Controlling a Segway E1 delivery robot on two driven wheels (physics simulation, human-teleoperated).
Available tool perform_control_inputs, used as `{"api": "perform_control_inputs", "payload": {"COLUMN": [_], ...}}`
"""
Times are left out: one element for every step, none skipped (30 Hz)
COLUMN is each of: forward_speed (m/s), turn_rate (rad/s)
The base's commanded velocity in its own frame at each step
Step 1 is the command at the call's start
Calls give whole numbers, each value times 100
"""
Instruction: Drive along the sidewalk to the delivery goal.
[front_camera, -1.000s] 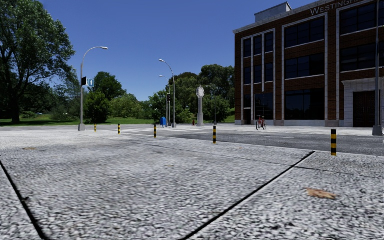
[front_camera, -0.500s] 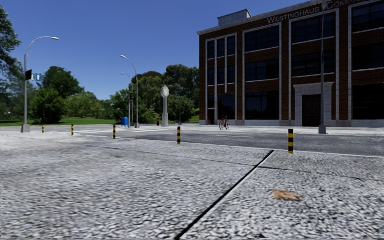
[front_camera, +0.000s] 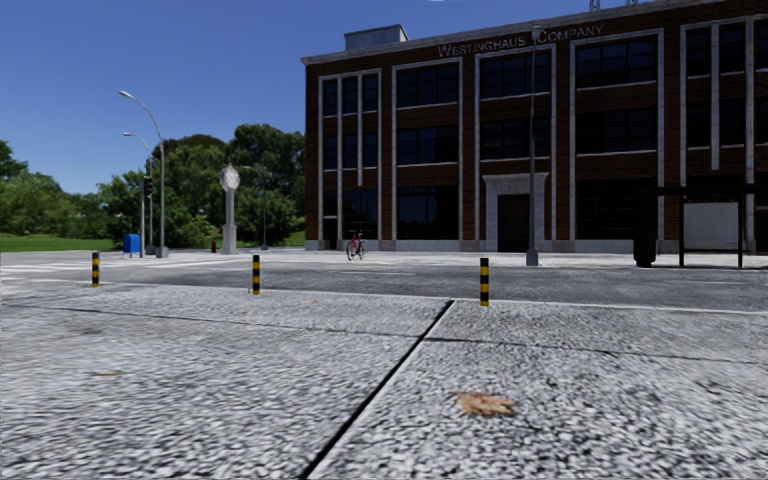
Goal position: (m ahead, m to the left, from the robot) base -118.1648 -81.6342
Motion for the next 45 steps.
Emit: {"api": "perform_control_inputs", "payload": {"forward_speed": [85,88,90,92,92,92,92,92,92,93,93,93,93,93,95,96,98,99,102,102,104,106,106,106,106,106,106,106,107,107,108,108,109,111,113,114,114,115,115,115,117,117,121,125,136], "turn_rate": [-59,-59,-59,-59,-59,-59,-59,-59,-59,-59,-59,-59,-59,-59,-59,-59,-59,-59,-59,-59,-59,-61,-62,-63,-63,-63,-63,-63,-65,-66,-68,-68,-68,-68,-68,-68,-68,-68,-68,-68,-68,-68,-68,-68,-68]}}
